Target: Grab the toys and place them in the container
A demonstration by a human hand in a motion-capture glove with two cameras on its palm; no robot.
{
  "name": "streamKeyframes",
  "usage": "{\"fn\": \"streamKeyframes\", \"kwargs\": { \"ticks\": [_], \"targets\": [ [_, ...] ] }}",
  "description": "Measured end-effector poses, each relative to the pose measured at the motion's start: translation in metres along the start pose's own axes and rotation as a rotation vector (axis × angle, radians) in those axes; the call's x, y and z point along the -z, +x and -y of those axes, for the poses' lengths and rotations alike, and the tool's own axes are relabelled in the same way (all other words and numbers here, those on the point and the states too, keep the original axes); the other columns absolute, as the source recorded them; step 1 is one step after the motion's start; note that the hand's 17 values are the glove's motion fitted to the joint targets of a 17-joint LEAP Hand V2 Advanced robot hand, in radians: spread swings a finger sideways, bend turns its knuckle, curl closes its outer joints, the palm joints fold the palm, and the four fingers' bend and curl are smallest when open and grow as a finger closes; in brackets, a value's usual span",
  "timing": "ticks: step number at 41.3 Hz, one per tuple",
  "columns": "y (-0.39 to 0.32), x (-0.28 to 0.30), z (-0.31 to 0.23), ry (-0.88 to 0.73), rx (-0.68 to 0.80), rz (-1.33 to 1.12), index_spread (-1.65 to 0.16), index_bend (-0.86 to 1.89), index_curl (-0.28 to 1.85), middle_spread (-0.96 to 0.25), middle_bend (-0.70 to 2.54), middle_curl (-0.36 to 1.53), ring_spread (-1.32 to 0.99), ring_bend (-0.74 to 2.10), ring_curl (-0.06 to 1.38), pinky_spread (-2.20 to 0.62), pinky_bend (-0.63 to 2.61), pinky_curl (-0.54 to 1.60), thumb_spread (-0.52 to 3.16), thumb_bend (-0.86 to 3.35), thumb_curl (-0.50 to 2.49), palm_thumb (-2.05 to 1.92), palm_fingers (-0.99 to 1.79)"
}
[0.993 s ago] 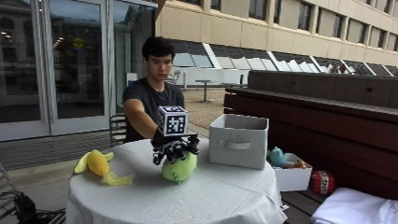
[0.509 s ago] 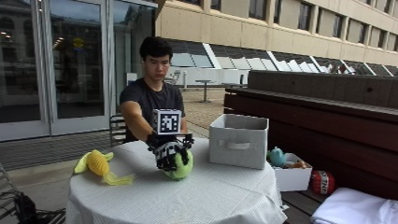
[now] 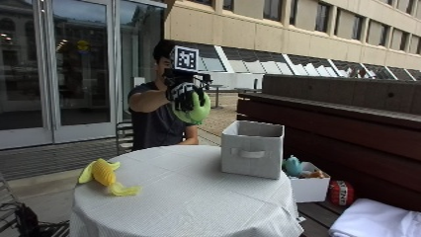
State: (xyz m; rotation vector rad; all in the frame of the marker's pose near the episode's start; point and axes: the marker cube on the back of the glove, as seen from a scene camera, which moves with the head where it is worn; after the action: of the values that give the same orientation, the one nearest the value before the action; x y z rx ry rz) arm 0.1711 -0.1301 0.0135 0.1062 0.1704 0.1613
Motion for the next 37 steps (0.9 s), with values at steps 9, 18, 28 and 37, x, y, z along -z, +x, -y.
{"fn": "streamKeyframes", "kwargs": {
  "ticks": [9, 18, 28, 37],
  "targets": [
    [-0.061, 0.069, -0.011, 0.053, 0.084, 0.019, -0.35, 0.43, 0.27, -0.45, 0.54, 0.59, -0.45, 1.04, 0.47, -0.46, 1.00, 0.40, 0.47, 0.24, 0.70, 0.71, 1.07],
    [-0.148, 0.120, -0.032, 0.097, 0.203, 0.103, -0.36, 0.43, 0.30, -0.47, 0.52, 0.62, -0.45, 1.03, 0.48, -0.46, 0.97, 0.40, 0.44, 0.21, 0.75, 0.72, 1.08],
    [-0.249, 0.145, -0.068, 0.093, 0.326, 0.165, -0.36, 0.41, 0.35, -0.49, 0.50, 0.66, -0.45, 1.01, 0.48, -0.46, 0.95, 0.40, 0.42, 0.17, 0.80, 0.73, 1.09],
    [-0.315, 0.113, -0.091, 0.034, 0.425, 0.190, -0.37, 0.39, 0.38, -0.50, 0.48, 0.68, -0.46, 1.01, 0.49, -0.47, 0.94, 0.41, 0.42, 0.15, 0.85, 0.74, 1.09]
  ]
}}
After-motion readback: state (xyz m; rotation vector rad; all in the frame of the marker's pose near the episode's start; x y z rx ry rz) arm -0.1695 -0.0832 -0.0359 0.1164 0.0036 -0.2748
